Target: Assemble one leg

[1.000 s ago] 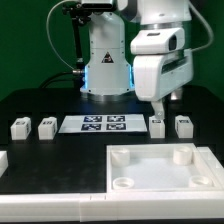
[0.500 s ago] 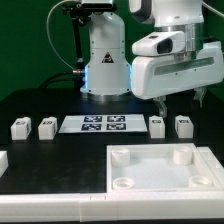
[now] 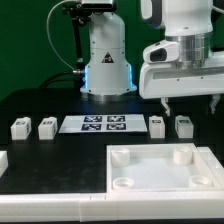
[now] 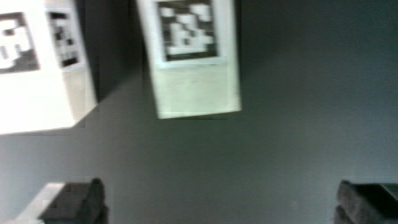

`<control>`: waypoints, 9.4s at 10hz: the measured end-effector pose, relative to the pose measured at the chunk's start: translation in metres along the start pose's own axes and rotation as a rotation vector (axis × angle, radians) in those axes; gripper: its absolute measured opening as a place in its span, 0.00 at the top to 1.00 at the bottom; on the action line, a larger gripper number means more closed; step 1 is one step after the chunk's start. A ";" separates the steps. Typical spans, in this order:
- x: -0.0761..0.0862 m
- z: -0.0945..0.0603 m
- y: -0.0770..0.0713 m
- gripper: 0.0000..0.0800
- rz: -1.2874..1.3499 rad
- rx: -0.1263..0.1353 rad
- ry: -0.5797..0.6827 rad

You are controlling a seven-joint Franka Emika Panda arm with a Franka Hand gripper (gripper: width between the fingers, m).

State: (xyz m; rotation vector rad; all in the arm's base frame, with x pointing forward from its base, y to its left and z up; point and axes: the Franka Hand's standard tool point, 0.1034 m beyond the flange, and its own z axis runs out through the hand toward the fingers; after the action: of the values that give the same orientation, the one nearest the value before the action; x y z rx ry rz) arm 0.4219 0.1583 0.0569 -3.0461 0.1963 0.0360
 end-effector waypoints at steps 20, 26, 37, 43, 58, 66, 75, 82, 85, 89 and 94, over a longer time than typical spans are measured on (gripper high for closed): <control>-0.046 0.049 -0.002 0.54 0.064 -0.143 -0.878; -0.029 0.030 0.004 0.64 0.010 -0.142 -0.878; 0.116 -0.103 0.010 0.64 -0.128 -0.027 -0.073; 0.142 -0.112 0.001 0.64 -0.177 0.065 0.462; 0.227 -0.061 0.015 0.64 -0.253 0.026 0.508; 0.211 -0.026 0.016 0.64 -0.259 0.021 0.467; 0.213 -0.024 0.014 0.24 -0.260 0.023 0.512; 0.230 -0.054 0.014 0.19 -0.241 0.017 0.368; 0.236 -0.049 0.019 0.19 -0.208 0.013 0.185; 0.213 -0.025 0.015 0.19 -0.157 -0.017 -0.282; 0.222 -0.023 0.011 0.64 0.154 -0.053 -0.260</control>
Offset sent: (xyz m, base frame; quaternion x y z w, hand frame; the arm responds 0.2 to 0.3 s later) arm -0.0109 0.0047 -0.0154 -0.0263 -0.3086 0.0643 0.9487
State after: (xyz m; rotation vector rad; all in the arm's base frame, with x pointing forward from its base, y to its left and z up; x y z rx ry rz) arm 0.6414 0.1168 0.0725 -3.0306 0.4143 0.4510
